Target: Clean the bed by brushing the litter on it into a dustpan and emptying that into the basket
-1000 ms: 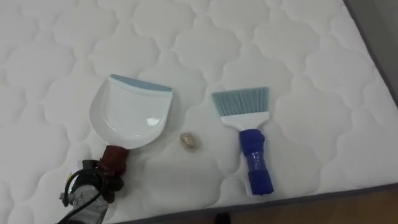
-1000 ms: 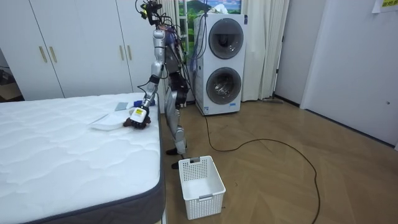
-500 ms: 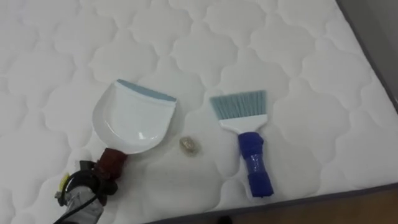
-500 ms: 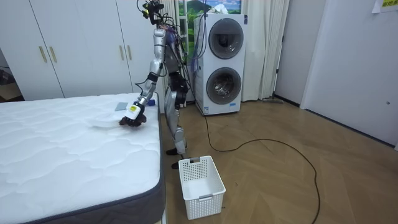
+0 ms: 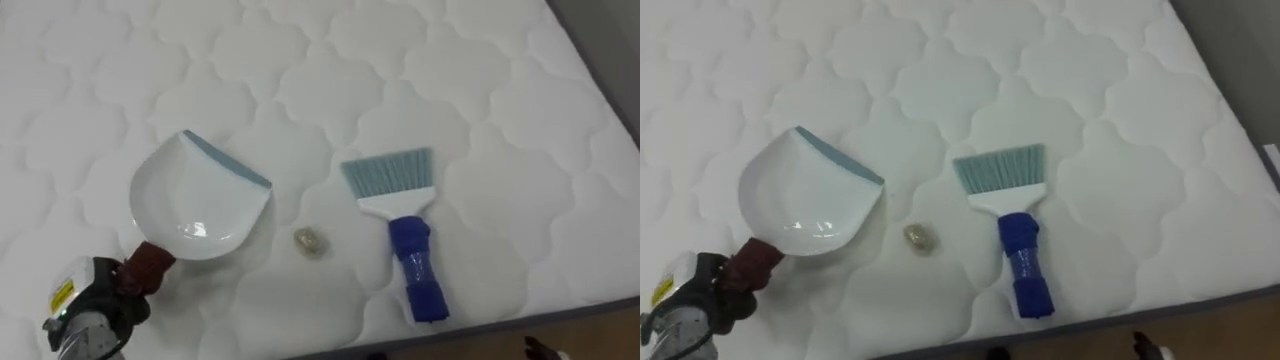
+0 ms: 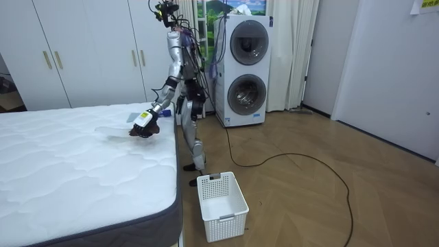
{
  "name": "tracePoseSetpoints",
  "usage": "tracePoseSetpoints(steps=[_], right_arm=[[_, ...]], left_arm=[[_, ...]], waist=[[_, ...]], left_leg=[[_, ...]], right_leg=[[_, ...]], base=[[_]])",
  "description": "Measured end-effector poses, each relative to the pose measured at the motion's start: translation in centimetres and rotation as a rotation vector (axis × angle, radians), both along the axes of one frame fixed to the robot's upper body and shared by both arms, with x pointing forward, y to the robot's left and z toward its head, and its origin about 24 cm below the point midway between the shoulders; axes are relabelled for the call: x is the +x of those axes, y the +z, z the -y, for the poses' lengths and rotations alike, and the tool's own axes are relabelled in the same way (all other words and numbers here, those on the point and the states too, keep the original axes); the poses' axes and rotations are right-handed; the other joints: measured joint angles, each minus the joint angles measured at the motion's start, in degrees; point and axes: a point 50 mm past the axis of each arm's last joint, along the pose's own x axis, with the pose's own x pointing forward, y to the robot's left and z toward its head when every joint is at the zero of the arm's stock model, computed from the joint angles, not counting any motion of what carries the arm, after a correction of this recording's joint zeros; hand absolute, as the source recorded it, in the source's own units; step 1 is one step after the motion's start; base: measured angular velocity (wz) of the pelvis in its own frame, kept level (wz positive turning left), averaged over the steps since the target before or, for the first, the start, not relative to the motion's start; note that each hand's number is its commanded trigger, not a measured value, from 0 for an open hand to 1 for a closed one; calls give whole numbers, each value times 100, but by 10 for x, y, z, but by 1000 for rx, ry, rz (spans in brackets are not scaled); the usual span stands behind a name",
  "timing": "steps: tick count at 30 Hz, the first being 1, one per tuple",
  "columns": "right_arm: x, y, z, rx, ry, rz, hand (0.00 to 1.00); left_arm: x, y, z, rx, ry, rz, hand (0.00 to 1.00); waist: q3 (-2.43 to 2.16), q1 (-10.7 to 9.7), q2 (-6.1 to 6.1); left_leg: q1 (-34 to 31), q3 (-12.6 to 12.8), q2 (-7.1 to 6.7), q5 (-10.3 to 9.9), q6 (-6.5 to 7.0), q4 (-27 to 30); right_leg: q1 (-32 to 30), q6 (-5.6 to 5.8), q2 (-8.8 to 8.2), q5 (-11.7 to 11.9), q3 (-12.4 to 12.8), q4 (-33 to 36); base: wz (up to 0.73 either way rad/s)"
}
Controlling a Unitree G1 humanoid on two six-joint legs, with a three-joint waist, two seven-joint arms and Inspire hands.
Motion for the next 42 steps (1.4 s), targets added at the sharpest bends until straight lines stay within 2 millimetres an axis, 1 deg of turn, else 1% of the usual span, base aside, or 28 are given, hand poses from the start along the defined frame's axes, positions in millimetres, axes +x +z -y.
tracePoseSetpoints(steps=[2, 4, 6, 7, 10, 12, 15, 17, 18, 19, 20, 21, 22, 23, 24, 25, 26, 28, 30, 34, 37, 38, 40, 42], right_arm=[[2, 2, 5, -13, -58, 13, 0], [1, 4, 9, -41, -122, 27, 0], [2, 6, 12, -60, -161, 42, 0], [2, 7, 13, -76, -172, 46, 0], [5, 10, 14, -113, -187, 58, 0], [13, 15, 14, -152, -188, 81, 0], [21, 22, 14, -225, -163, 105, 0], [27, 29, 14, -295, -154, 135, 0], [40, 42, 16, -344, -182, 223, 0], [48, 51, 17, -371, -203, 287, 0], [65, 71, 20, -421, -232, 416, 0], [79, 90, 22, -480, -220, 527, 0], [88, 105, 24, -540, -193, 609, 0], [91, 111, 23, -566, -180, 647, 0], [96, 122, 22, -606, -154, 713, 0], [98, 128, 19, -636, -134, 752, 0], [97, 129, 17, -647, -124, 760, 0], [97, 128, 12, -679, -69, 763, 0], [98, 127, 8, -675, -47, 762, 0], [103, 132, -1, -664, -13, 803, 0], [105, 135, -7, -667, 23, 826, 0], [107, 137, -9, -667, 45, 841, 0], [108, 138, -12, -657, 68, 847, 0], [108, 137, -14, -646, 87, 842, 0]], left_arm=[[-6, -2, 1, 4, -13, -5, 100], [-13, -4, 0, 11, -8, -11, 100], [-16, -5, 0, 16, -3, -12, 100], [-19, -6, 0, 18, -4, -8, 100], [-27, -8, 1, 21, -13, -19, 100], [-30, -9, 1, 21, -25, -27, 100], [-35, -11, 1, 17, -24, -41, 100], [-40, -12, -1, 10, -12, -47, 100], [-45, -13, -3, 5, 1, -54, 100], [-46, -13, -4, 3, 5, -60, 100], [-47, -15, -4, -5, 5, -73, 100], [-49, -16, -4, -14, 2, -84, 100], [-52, -17, -4, -22, -3, -99, 100], [-54, -18, -4, -24, -6, -107, 100], [-60, -21, -3, -33, -13, -127, 100], [-65, -23, -2, -38, -20, -150, 100], [-67, -24, -2, -41, -21, -160, 100], [-76, -28, -2, -60, -25, -200, 100], [-79, -29, -1, -66, -30, -215, 100], [-74, -30, 1, -83, -48, -223, 100], [-74, -30, 1, -95, -52, -238, 100], [-75, -31, 2, -98, -53, -242, 100], [-74, -31, 2, -112, -60, -252, 100], [-74, -32, 3, -123, -66, -264, 100]], waist=[[-8, 4, 13], [-7, 29, 31], [-5, 52, 52], [-8, 76, 59], [-11, 129, 78], [-7, 146, 68], [-4, 140, 65], [-2, 99, 61], [2, 49, 54], [7, 37, 46], [9, 35, 29], [-2, 45, 3], [-7, 65, -13], [-8, 73, -14], [-8, 83, -14], [-13, 125, -21], [-18, 148, -31], [-24, 182, -27], [-24, 213, -28], [-29, 327, -20], [-30, 353, -14], [-30, 404, -13], [-32, 457, -7], [-26, 465, 11]], left_leg=[[21, 13, -4, 2, 2, -43], [26, 23, -4, 2, 3, -58], [31, 25, -4, 2, 3, -84], [77, 82, -7, 6, 6, -145], [127, 190, -7, 10, 10, -160], [71, 305, -38, 13, 18, -152], [-15, 426, -50, 25, 37, -134], [-35, 465, -49, 29, 46, -138], [-38, 474, -50, 28, 48, -135], [-41, 481, -52, 27, 50, -134], [-31, 483, -51, 26, 50, -128], [-18, 482, -45, 26, 48, -115], [-3, 478, -23, 23, 43, -92], [11, 469, -11, 22, 40, -90], [41, 455, 13, 17, 30, -91], [69, 453, 39, 9, 18, -99], [74, 450, 48, 6, 12, -104], [37, 415, 69, 1, 3, -109], [-1, 406, 70, 0, 3, -111], [-171, 413, 70, 0, 4, -25], [-147, 432, 73, 0, 4, -20], [-142, 444, 75, 0, 4, -20], [-137, 459, 78, 0, 4, -21], [-141, 460, 79, 0, 4, -27]], right_leg=[[3, 6, 4, 10, 10, 5], [1, 7, 5, 9, 8, -2], [-5, 9, 8, 8, 14, -6], [-11, 11, 17, 7, 62, 1], [-22, 19, 27, 1, 168, 40], [-197, 33, -4, -37, 290, 206], [-337, 41, -14, -32, 364, 221], [-370, 44, -15, -27, 389, 243], [-388, 44, -19, -27, 402, 274], [-397, 44, -21, -27, 406, 303], [-399, 42, -17, -26, 414, 301], [-382, 34, -6, -21, 417, 293], [-329, 21, 10, -9, 384, 249], [-287, 15, 19, -1, 353, 209], [-210, 11, 31, 1, 297, 168], [-146, 9, 59, 0, 279, 99], [-134, 9, 67, 0, 268, 79], [-107, 6, 67, -1, 164, 6], [-124, 2, 58, -5, 127, 10], [-243, 6, 37, 0, 99, 12], [-212, 6, 41, 0, 104, -3], [-212, 6, 44, 0, 117, -3], [-213, 5, 49, -1, 129, -5], [-212, 5, 48, -4, 122, -10]], base=[[-4], [0], [-4], [-16], [-21], [-19], [-15], [-11], [-6], [-6], [0], [4], [9], [18], [21], [18], [15], [17], [12], [1], [-1], [-6], [-3], [0]])
